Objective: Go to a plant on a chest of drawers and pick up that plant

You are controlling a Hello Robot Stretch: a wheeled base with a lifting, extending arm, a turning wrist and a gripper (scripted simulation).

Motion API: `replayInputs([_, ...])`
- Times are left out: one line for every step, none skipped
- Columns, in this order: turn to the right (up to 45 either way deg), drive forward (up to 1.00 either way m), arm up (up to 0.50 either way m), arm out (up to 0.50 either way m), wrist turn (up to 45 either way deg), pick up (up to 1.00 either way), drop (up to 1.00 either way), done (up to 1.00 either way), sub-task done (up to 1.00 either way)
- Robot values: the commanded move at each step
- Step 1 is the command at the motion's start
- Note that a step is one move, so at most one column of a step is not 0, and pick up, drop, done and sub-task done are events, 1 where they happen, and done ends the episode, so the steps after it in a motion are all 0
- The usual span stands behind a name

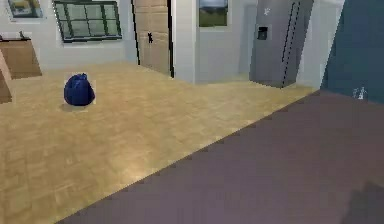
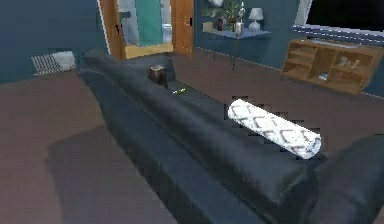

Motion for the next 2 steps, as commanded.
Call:
replayInputs([-45.0, 0.00, 0.00, 0.00, 0.0, 0.00, 0.00, 0.00, 0.00])
replayInputs([-39.0, 0.00, 0.00, 0.00, 0.0, 0.00, 0.00, 0.00, 0.00])
